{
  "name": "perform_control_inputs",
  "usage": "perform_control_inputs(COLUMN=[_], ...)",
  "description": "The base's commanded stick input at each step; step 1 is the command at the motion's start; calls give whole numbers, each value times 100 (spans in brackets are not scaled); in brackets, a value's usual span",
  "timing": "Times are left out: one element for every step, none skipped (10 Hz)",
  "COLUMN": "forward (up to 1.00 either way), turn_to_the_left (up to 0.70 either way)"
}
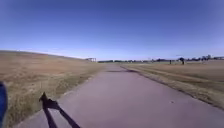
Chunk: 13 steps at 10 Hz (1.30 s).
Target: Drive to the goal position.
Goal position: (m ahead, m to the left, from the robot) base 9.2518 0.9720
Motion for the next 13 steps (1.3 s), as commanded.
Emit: perform_control_inputs(forward=[70, 70, 70, 70, 70, 70, 70, 70, 70, 70, 70, 70, 70], turn_to_the_left=[0, 0, 0, 0, 0, 0, 0, 0, 0, 0, 0, 0, 0])
